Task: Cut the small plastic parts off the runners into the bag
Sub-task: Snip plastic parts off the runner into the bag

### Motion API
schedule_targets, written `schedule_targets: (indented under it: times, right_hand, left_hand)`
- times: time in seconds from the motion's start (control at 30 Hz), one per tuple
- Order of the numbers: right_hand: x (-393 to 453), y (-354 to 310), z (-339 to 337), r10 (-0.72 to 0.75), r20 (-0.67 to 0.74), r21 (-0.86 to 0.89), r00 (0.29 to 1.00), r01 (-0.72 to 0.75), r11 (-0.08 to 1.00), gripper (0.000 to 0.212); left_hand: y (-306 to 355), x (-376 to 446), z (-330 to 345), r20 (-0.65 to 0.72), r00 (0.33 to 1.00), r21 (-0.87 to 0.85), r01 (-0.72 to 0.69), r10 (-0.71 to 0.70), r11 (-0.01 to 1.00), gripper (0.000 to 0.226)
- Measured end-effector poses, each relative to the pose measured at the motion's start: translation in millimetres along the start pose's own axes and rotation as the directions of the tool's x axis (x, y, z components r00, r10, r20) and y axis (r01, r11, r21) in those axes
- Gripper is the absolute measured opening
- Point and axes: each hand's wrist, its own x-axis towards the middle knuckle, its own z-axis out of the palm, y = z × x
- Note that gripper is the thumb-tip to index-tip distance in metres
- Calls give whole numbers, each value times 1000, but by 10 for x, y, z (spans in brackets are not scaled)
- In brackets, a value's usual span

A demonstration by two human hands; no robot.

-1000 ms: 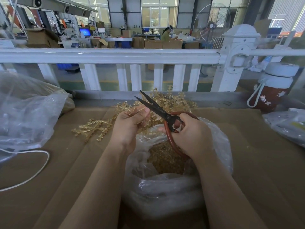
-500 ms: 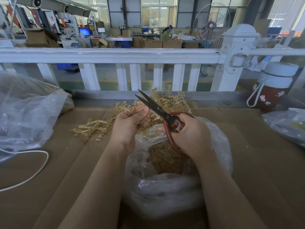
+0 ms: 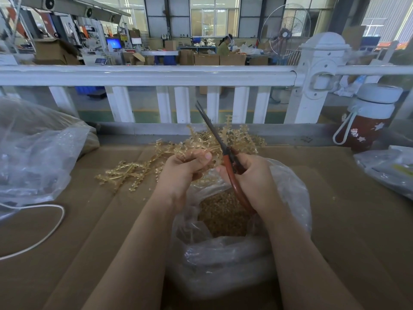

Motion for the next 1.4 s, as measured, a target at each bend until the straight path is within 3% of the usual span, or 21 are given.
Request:
schedule_targets:
  times: [0.07, 0.27, 0.47, 0.53, 0.6, 0.67, 1.0, 1.4]
  right_hand:
    - [0, -5, 4, 6, 15, -2, 1000, -6, 1000, 16]
    - [1, 0, -4, 2, 16, 9, 1000, -2, 1000, 16]
    - [3, -7, -8, 19, -8, -43, 1000, -20, 999, 15]
    - [-6, -3, -27, 34, -38, -95, 999, -37, 995, 32]
    - [-24, -12, -62, 16, -49, -198, 999, -26, 980, 57]
    - [-38, -17, -82, -22, -31, -306, 999, 12, 952, 66]
    - [-63, 9, -109, -180, -7, -547, 984, 147, 824, 54]
    - [-73, 21, -98, -223, -60, -624, 973, 138, 769, 50]
  left_hand:
    - [-2, -7, 9, 13, 1000, 12, -7, 7, 1000, 29]
    - [-4, -14, 18, 3, 999, -25, -54, 54, 998, 14]
    - [0, -2, 18, -37, 992, -58, -121, 119, 991, 14]
    - [14, -5, 12, -57, 987, -57, -156, 153, 986, 3]
    - [25, -6, -1, -85, 978, -42, -192, 188, 981, 8]
    - [38, -2, -15, -99, 969, -38, -231, 227, 972, 14]
    - [44, -16, -29, -38, 954, 65, -295, 297, 953, 45]
    - [43, -6, -26, -15, 951, 55, -307, 308, 950, 16]
